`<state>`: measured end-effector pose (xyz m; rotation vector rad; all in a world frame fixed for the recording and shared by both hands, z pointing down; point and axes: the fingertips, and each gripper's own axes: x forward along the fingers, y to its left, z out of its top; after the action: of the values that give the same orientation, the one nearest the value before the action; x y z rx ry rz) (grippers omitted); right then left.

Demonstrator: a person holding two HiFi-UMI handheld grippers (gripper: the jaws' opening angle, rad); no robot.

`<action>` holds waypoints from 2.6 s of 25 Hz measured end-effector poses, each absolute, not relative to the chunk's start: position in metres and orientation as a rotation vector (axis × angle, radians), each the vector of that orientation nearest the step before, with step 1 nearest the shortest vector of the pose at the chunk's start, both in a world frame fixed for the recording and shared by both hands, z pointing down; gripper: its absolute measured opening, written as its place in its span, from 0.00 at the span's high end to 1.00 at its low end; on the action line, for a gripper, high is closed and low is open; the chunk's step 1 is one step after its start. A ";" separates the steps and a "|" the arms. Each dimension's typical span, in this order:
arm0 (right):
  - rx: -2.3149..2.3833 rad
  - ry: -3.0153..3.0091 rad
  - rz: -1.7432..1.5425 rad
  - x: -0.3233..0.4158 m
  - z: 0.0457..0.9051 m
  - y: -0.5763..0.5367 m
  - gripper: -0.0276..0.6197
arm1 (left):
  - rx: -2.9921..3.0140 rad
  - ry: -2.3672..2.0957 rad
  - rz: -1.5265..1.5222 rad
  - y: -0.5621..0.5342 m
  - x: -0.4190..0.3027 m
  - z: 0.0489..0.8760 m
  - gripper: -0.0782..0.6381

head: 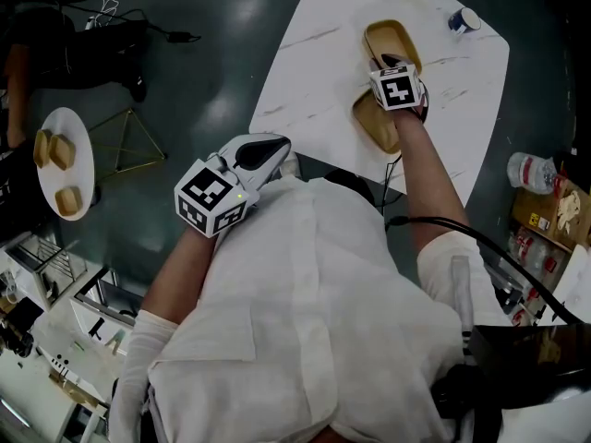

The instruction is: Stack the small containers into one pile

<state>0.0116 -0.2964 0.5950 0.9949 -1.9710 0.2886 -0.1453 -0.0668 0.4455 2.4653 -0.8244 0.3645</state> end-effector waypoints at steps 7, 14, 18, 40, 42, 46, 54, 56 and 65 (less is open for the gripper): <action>1.000 -1.995 0.265 0.016 0.584 -0.289 0.84 | 2.478 -0.816 0.355 -0.067 -0.143 0.444 0.88; 1.022 -2.029 0.236 0.026 0.558 -0.267 0.84 | 2.508 -0.784 0.342 -0.063 -0.132 0.436 0.88; 1.022 -2.056 0.225 0.028 0.543 -0.247 0.84 | 2.525 -0.756 0.336 -0.061 -0.126 0.434 0.88; 0.649 -1.968 0.265 0.021 0.618 -0.111 0.84 | 2.565 -0.667 0.303 -0.061 -0.115 0.430 0.88; 0.645 -1.953 0.266 0.022 0.624 -0.108 0.84 | 2.562 -0.666 0.312 -0.057 -0.117 0.432 0.88; 0.648 -1.940 0.271 0.022 0.630 -0.106 0.86 | 2.553 -0.682 0.310 -0.056 -0.125 0.434 0.88; 0.640 -1.926 0.254 0.023 0.628 -0.100 0.92 | 2.541 -0.702 0.291 -0.057 -0.131 0.436 0.88; 0.649 -1.929 0.247 0.025 0.624 -0.100 0.92 | 2.541 -0.703 0.286 -0.058 -0.132 0.436 0.88; 0.744 -1.913 0.241 0.041 0.595 -0.096 0.93 | 2.550 -0.682 0.272 -0.063 -0.128 0.433 0.88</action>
<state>0.0406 -0.0960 0.5949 0.7435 -1.9126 0.2410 -0.1280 -0.0628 0.4332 2.5505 -0.6820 0.2719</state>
